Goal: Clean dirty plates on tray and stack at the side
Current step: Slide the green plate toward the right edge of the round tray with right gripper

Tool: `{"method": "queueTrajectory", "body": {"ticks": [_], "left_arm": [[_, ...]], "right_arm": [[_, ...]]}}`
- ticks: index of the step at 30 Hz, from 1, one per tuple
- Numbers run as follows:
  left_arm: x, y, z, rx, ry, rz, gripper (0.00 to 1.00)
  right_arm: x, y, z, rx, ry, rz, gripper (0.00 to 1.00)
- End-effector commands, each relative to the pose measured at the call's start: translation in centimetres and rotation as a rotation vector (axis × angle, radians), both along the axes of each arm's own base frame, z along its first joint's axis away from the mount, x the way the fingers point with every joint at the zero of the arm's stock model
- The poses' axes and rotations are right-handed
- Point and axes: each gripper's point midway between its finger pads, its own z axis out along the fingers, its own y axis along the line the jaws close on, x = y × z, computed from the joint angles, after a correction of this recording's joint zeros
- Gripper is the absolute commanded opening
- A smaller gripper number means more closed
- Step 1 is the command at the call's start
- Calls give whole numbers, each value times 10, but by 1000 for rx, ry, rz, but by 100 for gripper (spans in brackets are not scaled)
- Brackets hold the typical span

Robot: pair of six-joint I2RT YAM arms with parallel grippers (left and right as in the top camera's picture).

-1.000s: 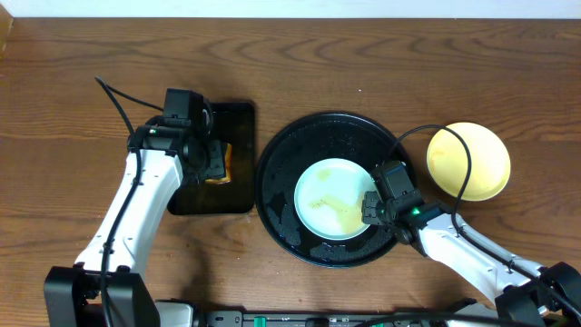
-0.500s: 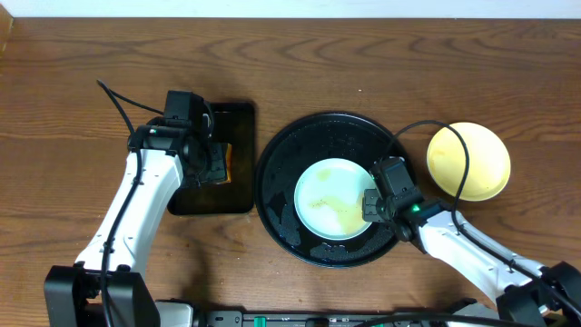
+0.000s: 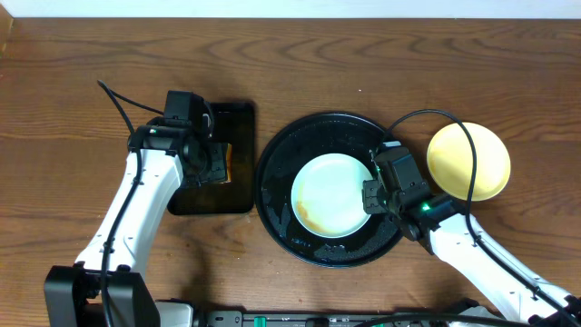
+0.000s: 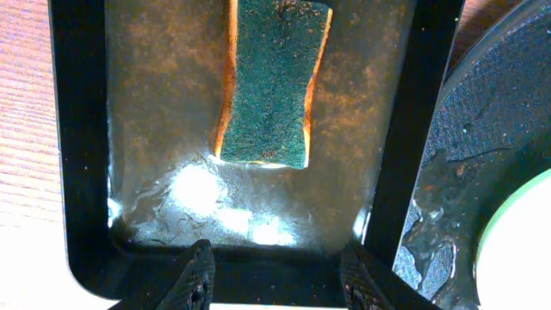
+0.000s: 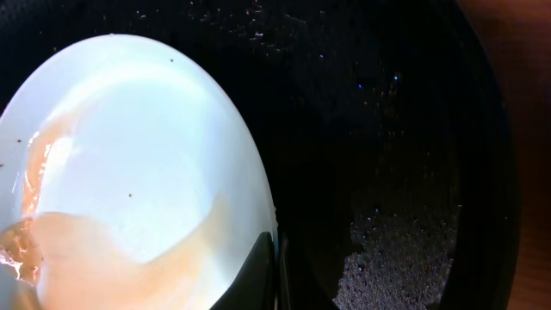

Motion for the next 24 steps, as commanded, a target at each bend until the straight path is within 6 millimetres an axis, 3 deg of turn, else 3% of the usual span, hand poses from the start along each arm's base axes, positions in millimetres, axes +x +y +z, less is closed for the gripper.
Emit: {"method": "queueTrajectory", "body": {"ticks": [1,9,10,12,16,19,24], "left_arm": [[-2,1,-1,-3,10,15,49],[-2,1,-1,-3,10,15,49],[-2,1,-1,-3,10,15,49],[-2,1,-1,-3,10,15,49],[-2,1,-1,-3,10,15,49],[-2,1,-1,-3,10,15,49],[-2,1,-1,-3,10,15,49]], "right_arm": [[3,2,5,-5,-19,16,1],[0,6,4,11,-3,31,2],[0,6,4,11,-3,32,8],[0,5,4,11,-3,30,35],[-3,4,-1,4,10,31,41],[-6,1,-11,-14,38,28,63],[-3,-6,-27,-65,61,-7,65]]}}
